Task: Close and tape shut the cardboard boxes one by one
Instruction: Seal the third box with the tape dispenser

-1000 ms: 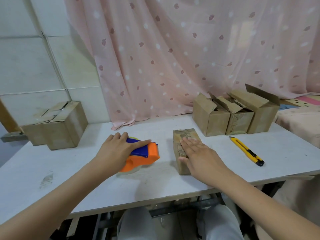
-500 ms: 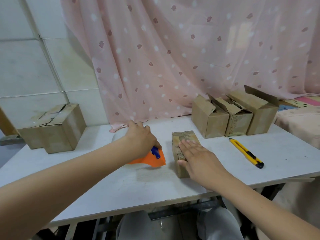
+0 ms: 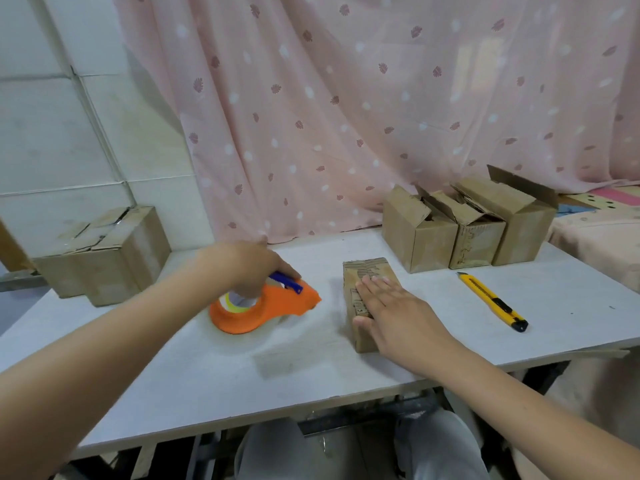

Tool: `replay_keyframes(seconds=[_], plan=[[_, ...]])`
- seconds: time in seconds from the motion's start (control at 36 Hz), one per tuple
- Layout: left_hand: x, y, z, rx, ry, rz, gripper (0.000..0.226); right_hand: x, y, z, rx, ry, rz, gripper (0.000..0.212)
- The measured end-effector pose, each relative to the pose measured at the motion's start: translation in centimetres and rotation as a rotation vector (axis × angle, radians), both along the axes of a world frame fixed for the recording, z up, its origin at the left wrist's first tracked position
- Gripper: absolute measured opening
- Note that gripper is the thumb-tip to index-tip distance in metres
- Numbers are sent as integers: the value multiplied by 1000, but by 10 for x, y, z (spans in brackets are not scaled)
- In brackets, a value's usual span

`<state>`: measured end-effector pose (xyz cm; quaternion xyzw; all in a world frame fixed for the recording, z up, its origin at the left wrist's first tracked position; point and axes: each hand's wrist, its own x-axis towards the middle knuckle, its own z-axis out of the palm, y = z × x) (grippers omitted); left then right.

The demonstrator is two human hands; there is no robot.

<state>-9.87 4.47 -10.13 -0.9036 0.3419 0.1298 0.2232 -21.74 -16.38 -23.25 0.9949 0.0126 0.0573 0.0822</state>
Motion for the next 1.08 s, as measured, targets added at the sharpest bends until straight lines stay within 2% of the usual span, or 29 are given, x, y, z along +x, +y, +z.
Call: replay_keyframes(seconds=[0.11,0.14,0.17,0.22,0.33,0.44,0.53,0.67,0.75,0.86,1.08], plan=[[20,31,-3,-114,42,108,75,-4,2,12,56,12,-14,98],[25,40,-6,-155,40,145,68,-5,3,13,51,-13,-8,91],[28,49,-8,-202,18,179,51,-6,4,12,60,-41,-12,83],[37,65,-17,-310,-38,267,33,-7,7,14,53,-68,-15,82],[43,88,-35,-515,-20,542,33,-9,11,18,80,-45,-37,66],[42,101,-48,-645,-2,758,19,-10,12,20,101,-43,-35,66],[39,112,-57,-698,-15,853,20,-10,12,20,114,-56,-37,66],[38,127,-68,-755,-41,934,18,-10,12,18,129,-68,-41,66],[36,131,-71,-772,-23,945,20,-9,13,16,113,-68,-42,80],[35,134,-68,-784,-53,934,17,-8,13,16,133,-70,-54,66],[31,140,-51,-851,-118,894,21,-7,15,15,131,-68,-63,65]])
